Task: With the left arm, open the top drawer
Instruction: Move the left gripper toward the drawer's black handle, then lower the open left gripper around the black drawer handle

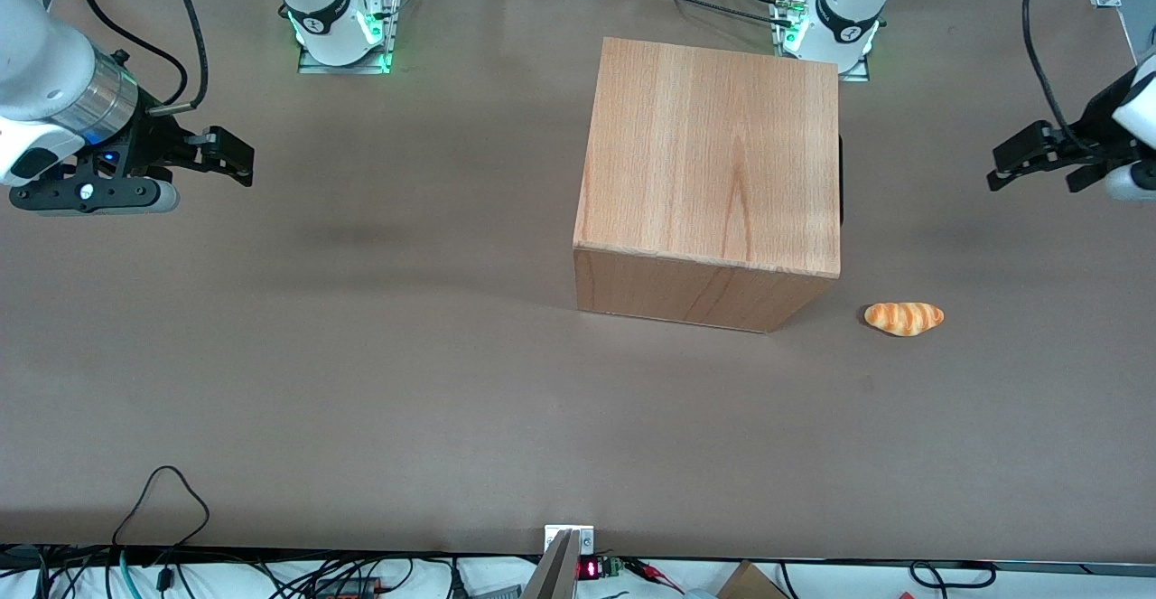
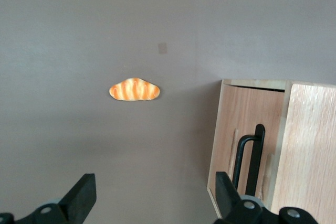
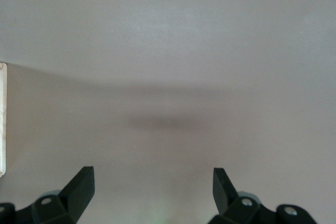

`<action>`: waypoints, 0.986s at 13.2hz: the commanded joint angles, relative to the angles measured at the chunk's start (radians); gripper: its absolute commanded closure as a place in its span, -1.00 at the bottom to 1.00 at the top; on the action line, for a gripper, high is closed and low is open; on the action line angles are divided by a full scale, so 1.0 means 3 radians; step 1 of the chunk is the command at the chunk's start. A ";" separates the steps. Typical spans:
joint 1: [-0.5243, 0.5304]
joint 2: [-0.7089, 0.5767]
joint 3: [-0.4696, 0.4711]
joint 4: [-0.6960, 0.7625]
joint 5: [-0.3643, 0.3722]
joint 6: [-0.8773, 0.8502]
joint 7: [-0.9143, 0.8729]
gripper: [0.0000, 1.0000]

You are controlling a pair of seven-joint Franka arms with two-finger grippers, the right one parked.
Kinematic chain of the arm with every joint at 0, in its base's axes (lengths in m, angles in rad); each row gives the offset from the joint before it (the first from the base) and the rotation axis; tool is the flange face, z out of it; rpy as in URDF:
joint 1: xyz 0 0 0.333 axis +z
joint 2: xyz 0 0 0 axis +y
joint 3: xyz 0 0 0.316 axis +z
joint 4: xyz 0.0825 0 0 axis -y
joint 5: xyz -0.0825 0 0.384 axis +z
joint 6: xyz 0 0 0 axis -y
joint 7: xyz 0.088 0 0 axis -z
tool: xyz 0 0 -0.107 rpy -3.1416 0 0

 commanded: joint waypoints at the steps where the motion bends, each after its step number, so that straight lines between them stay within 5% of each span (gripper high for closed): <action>1: -0.0056 -0.0004 0.0018 -0.0155 -0.0174 0.0005 0.0065 -1.00; 13: -0.0061 0.0002 -0.0161 -0.0892 -0.0552 0.0506 0.0091 -1.00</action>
